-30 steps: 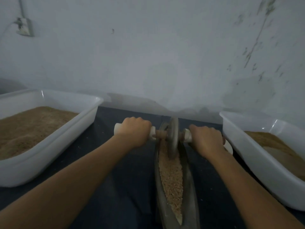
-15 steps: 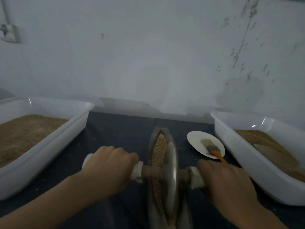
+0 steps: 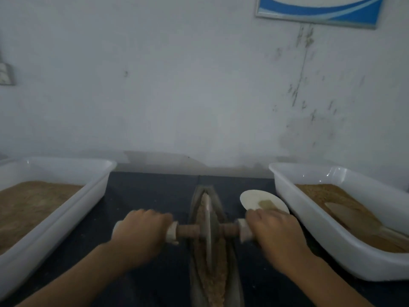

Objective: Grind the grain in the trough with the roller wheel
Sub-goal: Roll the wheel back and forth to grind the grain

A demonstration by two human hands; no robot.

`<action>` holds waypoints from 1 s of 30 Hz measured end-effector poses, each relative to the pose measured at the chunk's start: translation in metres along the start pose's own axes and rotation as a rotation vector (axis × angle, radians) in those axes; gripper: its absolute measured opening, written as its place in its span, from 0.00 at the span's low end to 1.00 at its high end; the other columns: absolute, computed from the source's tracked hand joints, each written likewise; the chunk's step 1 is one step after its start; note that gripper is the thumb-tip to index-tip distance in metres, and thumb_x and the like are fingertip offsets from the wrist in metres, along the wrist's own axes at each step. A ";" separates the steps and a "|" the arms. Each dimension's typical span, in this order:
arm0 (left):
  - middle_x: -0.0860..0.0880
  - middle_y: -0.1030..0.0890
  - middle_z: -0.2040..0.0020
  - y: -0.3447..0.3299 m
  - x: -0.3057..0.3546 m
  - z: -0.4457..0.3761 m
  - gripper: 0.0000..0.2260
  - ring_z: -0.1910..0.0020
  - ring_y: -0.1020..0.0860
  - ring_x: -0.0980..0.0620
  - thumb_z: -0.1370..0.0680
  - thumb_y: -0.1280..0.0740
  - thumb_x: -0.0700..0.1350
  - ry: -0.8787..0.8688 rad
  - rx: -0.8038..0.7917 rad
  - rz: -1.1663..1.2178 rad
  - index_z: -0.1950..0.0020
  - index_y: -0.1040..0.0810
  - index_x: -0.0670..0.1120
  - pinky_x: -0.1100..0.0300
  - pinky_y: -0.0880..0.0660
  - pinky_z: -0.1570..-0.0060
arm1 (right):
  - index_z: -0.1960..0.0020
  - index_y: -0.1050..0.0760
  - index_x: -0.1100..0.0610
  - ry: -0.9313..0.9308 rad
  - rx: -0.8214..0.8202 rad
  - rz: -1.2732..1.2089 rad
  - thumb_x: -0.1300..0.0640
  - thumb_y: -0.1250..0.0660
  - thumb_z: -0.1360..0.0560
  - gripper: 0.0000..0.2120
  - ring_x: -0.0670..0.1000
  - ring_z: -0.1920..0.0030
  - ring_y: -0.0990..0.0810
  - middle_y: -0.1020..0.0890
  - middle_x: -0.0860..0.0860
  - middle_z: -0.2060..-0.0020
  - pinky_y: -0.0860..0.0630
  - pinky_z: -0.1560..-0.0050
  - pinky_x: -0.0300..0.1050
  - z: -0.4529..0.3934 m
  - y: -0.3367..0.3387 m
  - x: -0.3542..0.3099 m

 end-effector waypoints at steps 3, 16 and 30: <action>0.57 0.24 0.54 0.015 0.013 0.043 0.11 0.52 0.23 0.54 0.27 0.38 0.60 -0.014 -0.020 -0.049 0.55 0.39 0.59 0.57 0.32 0.58 | 0.66 0.30 0.48 0.039 -0.070 -0.098 0.57 0.19 0.53 0.23 0.48 0.75 0.26 0.26 0.46 0.74 0.30 0.78 0.43 0.034 0.024 -0.007; 0.52 0.21 0.54 0.022 0.015 -0.062 0.05 0.57 0.23 0.50 0.26 0.35 0.52 0.024 0.169 -0.195 0.53 0.30 0.55 0.55 0.33 0.60 | 0.44 0.30 0.50 -0.208 -0.193 -0.067 0.52 0.35 0.25 0.10 0.52 0.56 0.22 0.20 0.49 0.56 0.24 0.56 0.49 -0.032 -0.058 0.022; 0.60 0.32 0.62 0.013 0.023 0.050 0.12 0.60 0.28 0.60 0.29 0.39 0.64 0.019 -0.011 -0.069 0.59 0.39 0.60 0.60 0.39 0.62 | 0.69 0.30 0.53 0.020 0.030 -0.008 0.64 0.22 0.51 0.19 0.49 0.80 0.31 0.28 0.49 0.78 0.37 0.81 0.41 0.041 0.029 -0.016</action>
Point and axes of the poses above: each hand's wrist, its own z-axis away from the middle knuckle, its own y-axis out of the back of the hand, x = y × z, the point moved 6 cm from there along -z, towards the middle knuckle
